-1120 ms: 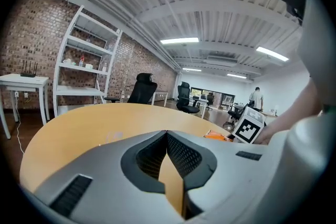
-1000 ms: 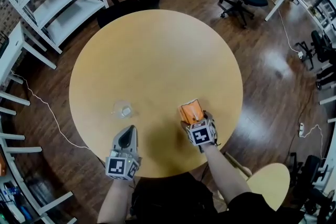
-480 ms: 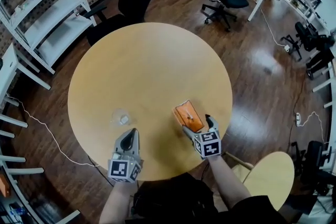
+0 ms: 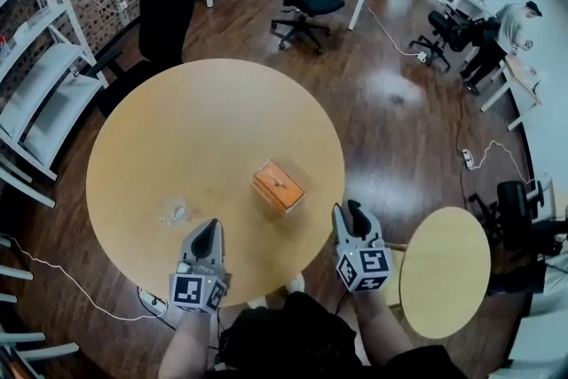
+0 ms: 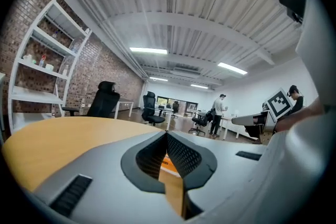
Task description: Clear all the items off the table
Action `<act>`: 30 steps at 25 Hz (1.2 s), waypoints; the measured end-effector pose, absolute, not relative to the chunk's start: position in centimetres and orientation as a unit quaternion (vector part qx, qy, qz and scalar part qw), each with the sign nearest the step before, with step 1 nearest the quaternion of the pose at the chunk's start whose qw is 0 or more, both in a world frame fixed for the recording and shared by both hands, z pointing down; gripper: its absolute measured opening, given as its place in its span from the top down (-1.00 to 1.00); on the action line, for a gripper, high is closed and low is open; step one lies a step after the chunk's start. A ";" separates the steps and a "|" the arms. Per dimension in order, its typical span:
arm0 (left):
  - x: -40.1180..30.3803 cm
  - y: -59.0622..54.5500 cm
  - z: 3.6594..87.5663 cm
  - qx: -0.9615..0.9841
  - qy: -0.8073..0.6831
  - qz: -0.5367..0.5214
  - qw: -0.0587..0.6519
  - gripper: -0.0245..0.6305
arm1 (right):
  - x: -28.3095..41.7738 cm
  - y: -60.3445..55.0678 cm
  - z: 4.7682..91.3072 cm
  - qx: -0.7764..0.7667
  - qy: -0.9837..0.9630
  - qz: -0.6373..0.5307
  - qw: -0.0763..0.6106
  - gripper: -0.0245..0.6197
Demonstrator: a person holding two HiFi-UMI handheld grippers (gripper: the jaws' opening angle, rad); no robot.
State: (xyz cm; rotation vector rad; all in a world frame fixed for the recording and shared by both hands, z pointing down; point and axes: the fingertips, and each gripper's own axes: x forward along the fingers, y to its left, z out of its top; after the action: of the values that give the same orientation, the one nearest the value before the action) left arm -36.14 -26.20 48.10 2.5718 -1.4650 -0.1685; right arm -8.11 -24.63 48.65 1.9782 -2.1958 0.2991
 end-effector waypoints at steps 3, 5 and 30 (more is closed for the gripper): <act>-32.7 -25.6 47.6 0.886 -0.450 -0.067 0.090 0.92 | -5.3 -20.5 46.7 0.705 -0.701 0.064 0.089 0.78; -29.8 -25.2 47.0 0.901 -0.418 -0.070 0.088 0.92 | -2.3 -17.7 45.2 0.742 -0.664 0.038 0.079 0.91; 8.9 -3.2 42.1 0.990 -0.037 -0.093 0.101 0.92 | 25.1 28.5 43.7 0.965 -0.260 0.020 -0.036 0.92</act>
State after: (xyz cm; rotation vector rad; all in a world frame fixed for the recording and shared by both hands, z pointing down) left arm 8.95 -3.23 42.09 2.9233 -0.1095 -0.2752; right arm 25.07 28.47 43.73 3.1013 -0.8362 0.0644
